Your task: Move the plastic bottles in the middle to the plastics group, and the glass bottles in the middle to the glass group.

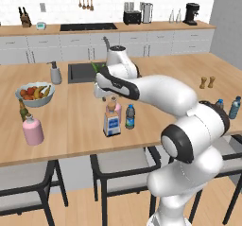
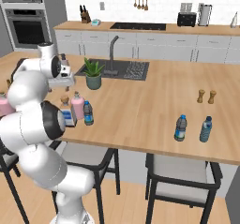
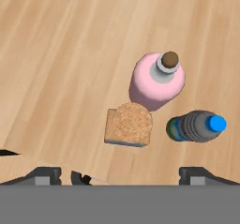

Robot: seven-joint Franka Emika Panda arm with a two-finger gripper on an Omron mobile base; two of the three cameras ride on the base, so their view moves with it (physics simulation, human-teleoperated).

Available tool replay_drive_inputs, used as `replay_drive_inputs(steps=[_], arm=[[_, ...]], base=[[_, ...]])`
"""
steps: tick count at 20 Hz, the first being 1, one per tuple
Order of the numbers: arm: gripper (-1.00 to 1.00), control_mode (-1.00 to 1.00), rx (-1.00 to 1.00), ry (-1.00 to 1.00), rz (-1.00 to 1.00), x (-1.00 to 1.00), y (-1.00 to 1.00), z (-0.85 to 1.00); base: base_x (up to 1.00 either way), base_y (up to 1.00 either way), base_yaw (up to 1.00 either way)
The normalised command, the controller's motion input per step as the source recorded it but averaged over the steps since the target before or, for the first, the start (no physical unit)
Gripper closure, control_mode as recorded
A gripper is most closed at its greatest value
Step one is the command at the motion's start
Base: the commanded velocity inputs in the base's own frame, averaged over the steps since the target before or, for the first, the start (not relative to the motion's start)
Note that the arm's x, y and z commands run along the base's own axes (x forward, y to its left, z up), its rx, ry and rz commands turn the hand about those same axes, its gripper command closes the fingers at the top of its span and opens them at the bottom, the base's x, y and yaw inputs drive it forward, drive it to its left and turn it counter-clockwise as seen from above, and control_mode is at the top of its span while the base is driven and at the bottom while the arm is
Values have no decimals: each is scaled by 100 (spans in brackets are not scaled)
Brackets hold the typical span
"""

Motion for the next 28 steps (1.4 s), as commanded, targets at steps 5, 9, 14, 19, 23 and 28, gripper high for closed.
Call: replay_drive_inputs(steps=[5,9,14,19,23,28], arm=[[-100,-100,0,2,2,4,5,-35],[-100,-100,0,6,4,12,0,-25],[-100,-100,0,7,3,3,0,-1],[-100,-100,0,17,1,21,0,-1],[-100,-100,0,13,0,12,0,0],[-100,-100,-1,2,0,2,0,-6]], base=[[0,0,0],[0,0,0],[0,0,0],[0,0,0],[0,0,0],[0,0,0]])
